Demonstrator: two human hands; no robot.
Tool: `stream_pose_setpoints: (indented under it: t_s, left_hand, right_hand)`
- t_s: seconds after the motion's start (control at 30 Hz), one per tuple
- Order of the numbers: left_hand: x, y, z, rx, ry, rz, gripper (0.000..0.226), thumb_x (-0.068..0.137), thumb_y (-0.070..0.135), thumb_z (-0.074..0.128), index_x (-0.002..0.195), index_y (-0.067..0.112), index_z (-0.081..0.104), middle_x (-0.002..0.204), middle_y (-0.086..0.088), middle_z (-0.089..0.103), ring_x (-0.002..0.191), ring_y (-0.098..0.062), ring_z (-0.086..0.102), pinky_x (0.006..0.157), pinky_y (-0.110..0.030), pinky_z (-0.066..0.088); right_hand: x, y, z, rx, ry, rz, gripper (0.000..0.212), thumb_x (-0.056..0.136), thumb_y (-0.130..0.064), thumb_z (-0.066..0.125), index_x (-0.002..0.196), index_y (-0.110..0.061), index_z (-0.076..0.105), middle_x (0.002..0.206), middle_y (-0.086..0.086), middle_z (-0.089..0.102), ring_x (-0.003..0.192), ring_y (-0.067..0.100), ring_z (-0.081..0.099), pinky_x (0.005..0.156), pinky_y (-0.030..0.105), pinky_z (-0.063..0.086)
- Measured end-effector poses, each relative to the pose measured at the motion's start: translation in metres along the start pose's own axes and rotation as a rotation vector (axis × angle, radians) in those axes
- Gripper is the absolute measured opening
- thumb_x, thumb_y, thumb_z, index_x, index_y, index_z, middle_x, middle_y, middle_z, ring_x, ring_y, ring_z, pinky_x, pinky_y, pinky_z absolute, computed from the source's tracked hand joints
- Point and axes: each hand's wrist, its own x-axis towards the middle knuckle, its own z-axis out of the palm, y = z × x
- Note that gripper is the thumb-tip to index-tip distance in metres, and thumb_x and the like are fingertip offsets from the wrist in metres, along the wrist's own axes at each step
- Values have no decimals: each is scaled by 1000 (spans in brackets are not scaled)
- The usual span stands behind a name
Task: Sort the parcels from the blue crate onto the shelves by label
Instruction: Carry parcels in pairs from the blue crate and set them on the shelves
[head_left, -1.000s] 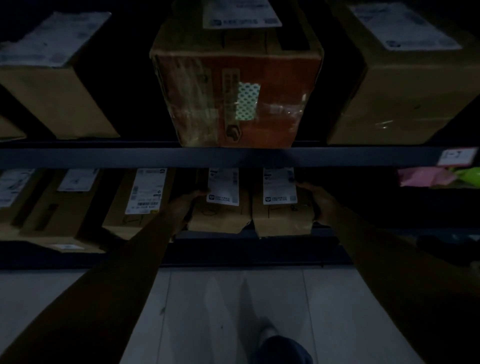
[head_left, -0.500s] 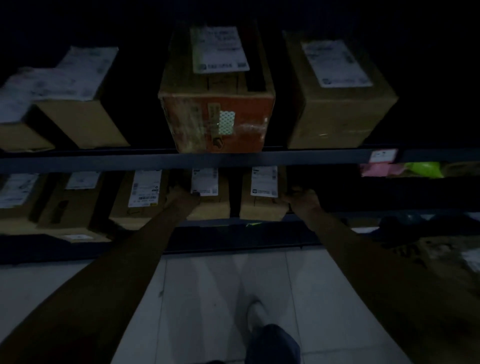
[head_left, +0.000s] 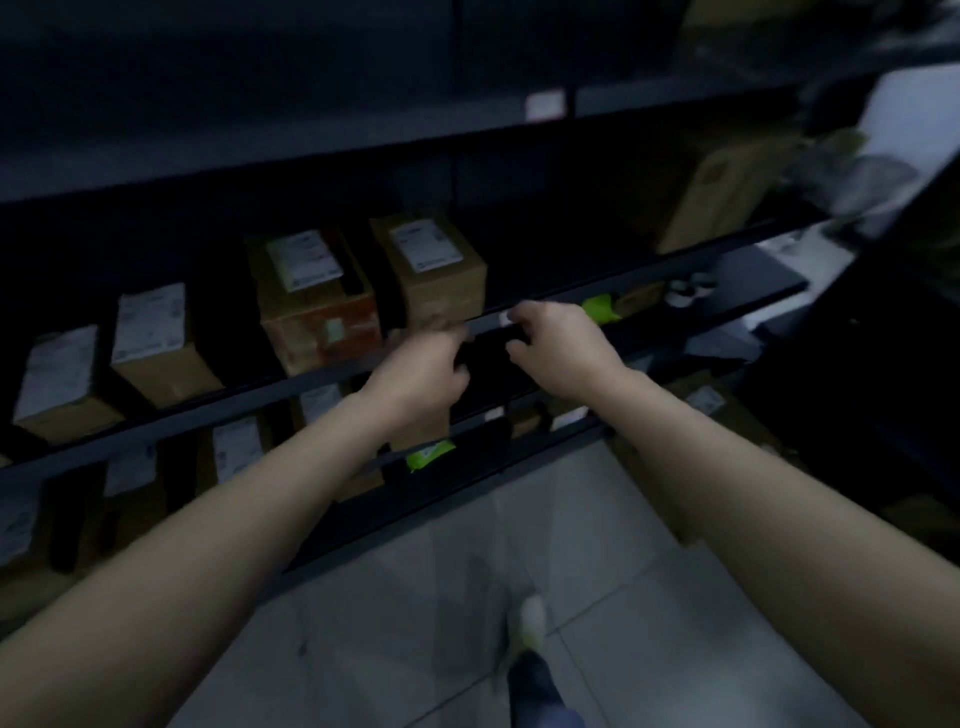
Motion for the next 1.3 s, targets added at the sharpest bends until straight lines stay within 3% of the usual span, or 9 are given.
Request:
stream_pose_setpoints:
  t_s: [0.13, 0.37, 0.67, 0.83, 1.3]
  left_hand:
    - [-6, 113, -51, 207, 141, 295, 45, 90, 30, 51, 133, 18, 47, 131, -7, 49, 120, -29, 44, 100, -43, 31]
    - [-41, 299, -91, 196, 337, 751, 44, 85, 27, 58, 127, 15, 53, 127, -11, 53, 115, -33, 49, 94, -45, 38]
    - [-127, 552, -26, 45, 390, 1176, 41, 88, 22, 55, 127, 11, 52, 124, -14, 54, 113, -35, 49, 94, -45, 36]
    - [-198, 676, 34, -120, 328, 1386, 40, 89, 23, 55, 126, 9, 54, 122, -13, 56, 113, -34, 51, 95, -45, 37]
    - [-416, 922, 191, -310, -182, 1929, 41, 92, 26, 50, 131, 13, 49, 127, -9, 52, 115, -31, 49, 95, -42, 36]
  right_hand:
    - [-71, 12, -97, -278, 248, 30, 38, 93, -29, 54, 128, -14, 56, 119, 11, 61, 113, 33, 50, 90, 42, 42]
    - [-219, 60, -227, -477, 541, 321, 37, 91, -33, 53, 122, -13, 57, 120, 11, 60, 112, 34, 51, 90, 43, 42]
    - [-452, 152, -316, -710, 746, 791, 42, 94, -34, 51, 130, -13, 51, 127, 10, 57, 118, 31, 49, 95, 42, 39]
    - [-592, 203, -337, -710, 761, 1032, 41, 94, -32, 52, 130, -12, 51, 126, 12, 56, 118, 32, 48, 93, 42, 39]
    - [-914, 269, -323, -578, 837, 1897, 39, 91, -28, 53, 126, -9, 56, 124, 17, 57, 114, 38, 50, 92, 45, 43]
